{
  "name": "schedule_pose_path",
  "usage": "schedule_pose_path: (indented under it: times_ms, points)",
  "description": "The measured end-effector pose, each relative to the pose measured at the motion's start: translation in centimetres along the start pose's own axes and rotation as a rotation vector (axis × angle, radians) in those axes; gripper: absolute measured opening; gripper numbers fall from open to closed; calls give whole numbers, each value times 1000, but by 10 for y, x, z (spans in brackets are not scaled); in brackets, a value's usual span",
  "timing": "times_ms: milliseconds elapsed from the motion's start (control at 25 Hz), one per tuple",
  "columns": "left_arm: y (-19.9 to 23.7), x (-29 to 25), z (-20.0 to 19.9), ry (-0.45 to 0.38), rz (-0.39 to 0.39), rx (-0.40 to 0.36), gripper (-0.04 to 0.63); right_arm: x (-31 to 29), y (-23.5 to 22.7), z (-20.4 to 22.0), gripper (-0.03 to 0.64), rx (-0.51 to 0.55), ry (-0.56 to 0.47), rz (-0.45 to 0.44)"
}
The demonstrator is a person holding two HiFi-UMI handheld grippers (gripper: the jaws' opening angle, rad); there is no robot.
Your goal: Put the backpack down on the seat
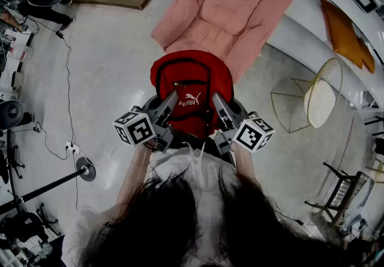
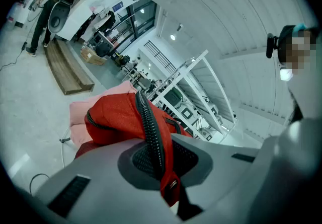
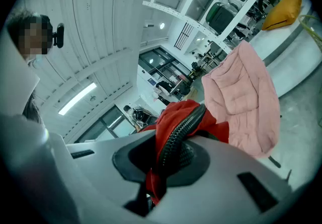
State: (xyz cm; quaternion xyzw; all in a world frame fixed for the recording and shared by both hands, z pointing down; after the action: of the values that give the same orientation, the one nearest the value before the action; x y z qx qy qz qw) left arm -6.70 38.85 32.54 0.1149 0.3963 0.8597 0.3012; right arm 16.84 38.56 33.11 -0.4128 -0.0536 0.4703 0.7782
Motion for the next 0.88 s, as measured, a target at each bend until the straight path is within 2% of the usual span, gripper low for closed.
schedule_pose_path:
  times_ms: [200, 440, 600, 760, 880]
  points:
    - [-5, -3, 6, 45, -31, -77, 37, 4, -2, 9, 49, 68, 11, 7]
    - [-11, -4, -1, 85, -15, -153, 37, 6, 7, 7, 49, 103, -23, 34]
    - [-11, -3, -8, 106, -1, -198, 37, 4, 16, 6, 49, 150, -61, 80]
    - [-12, -1, -12, 172, -10, -293, 37, 3, 27, 12, 49, 220, -78, 133]
    - [-9, -1, -16, 196, -10, -328, 37, -1, 33, 14, 49, 269, -81, 157]
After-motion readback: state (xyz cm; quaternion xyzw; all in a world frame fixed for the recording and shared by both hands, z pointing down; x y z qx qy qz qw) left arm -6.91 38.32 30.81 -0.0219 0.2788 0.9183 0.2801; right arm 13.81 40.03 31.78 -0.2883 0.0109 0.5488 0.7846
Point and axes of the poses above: the fingertips, and each gripper's own axes: x backward along the fingers, y to its left, z out of its underside, the point moved 8 cm from there along x, backward along the fingers, and after that the axes turned 13 degrees about z, right-handed, at the moved point
